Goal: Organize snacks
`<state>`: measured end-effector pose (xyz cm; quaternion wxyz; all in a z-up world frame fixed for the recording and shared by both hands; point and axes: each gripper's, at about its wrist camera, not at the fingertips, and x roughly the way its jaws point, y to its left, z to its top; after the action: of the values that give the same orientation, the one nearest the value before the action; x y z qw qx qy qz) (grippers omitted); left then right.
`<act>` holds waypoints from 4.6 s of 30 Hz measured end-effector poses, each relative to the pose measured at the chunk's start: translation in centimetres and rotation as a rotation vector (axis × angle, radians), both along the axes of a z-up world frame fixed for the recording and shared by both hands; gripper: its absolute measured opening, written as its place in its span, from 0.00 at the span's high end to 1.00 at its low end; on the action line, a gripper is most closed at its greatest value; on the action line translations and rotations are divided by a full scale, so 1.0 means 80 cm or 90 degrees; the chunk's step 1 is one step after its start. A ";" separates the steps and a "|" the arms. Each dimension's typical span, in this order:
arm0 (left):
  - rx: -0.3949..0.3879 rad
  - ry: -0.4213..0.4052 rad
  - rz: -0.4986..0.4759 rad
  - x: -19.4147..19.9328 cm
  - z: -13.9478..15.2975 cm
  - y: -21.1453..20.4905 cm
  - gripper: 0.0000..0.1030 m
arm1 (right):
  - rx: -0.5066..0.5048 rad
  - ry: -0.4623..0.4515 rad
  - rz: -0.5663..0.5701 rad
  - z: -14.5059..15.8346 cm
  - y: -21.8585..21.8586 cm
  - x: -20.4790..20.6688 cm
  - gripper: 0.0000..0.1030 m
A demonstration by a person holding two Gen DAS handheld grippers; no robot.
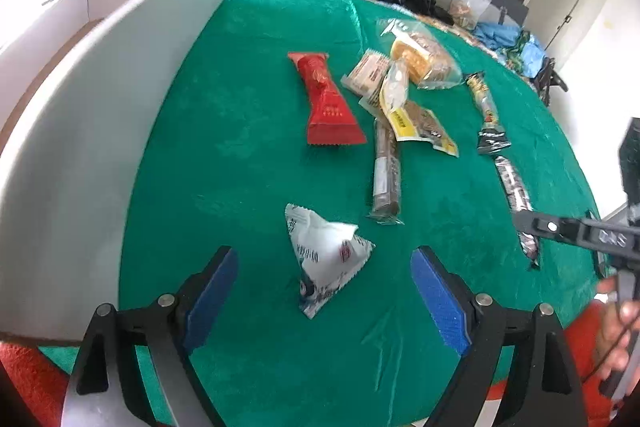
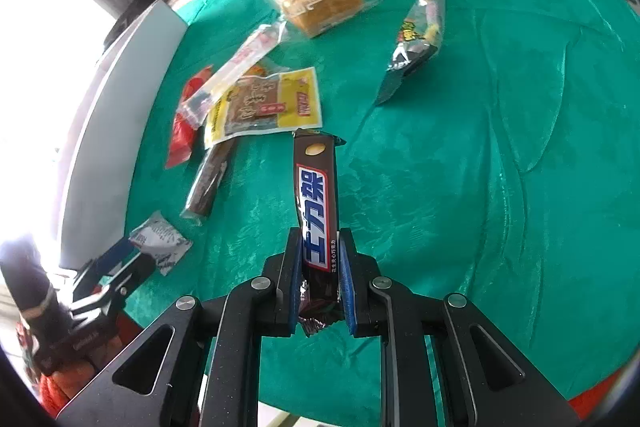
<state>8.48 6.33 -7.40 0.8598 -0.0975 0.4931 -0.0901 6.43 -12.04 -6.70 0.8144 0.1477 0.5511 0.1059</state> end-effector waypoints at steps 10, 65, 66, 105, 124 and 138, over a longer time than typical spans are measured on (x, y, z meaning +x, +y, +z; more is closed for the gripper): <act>-0.018 -0.003 0.037 -0.003 0.007 0.012 0.71 | 0.036 0.009 -0.015 0.005 -0.005 -0.007 0.83; 0.283 -0.340 0.203 -0.047 0.163 0.031 0.00 | -0.222 -0.116 -0.133 -0.031 -0.126 0.029 0.33; 0.263 -0.333 0.190 -0.048 0.164 0.021 0.00 | -0.228 -0.118 -0.129 -0.031 -0.126 0.031 0.33; 0.158 -0.058 0.069 0.000 -0.035 -0.005 0.00 | -0.242 -0.154 -0.143 -0.039 -0.110 0.046 0.08; 0.157 -0.067 0.074 -0.002 -0.036 -0.006 0.00 | -0.242 -0.153 -0.142 -0.039 -0.110 0.047 0.08; 0.158 -0.079 0.066 -0.006 -0.037 -0.007 0.00 | -0.242 -0.152 -0.142 -0.039 -0.110 0.047 0.08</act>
<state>7.98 5.80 -10.37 0.8976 -0.0103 0.4406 0.0102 10.17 -20.82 -9.80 0.8936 0.0386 0.4412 -0.0736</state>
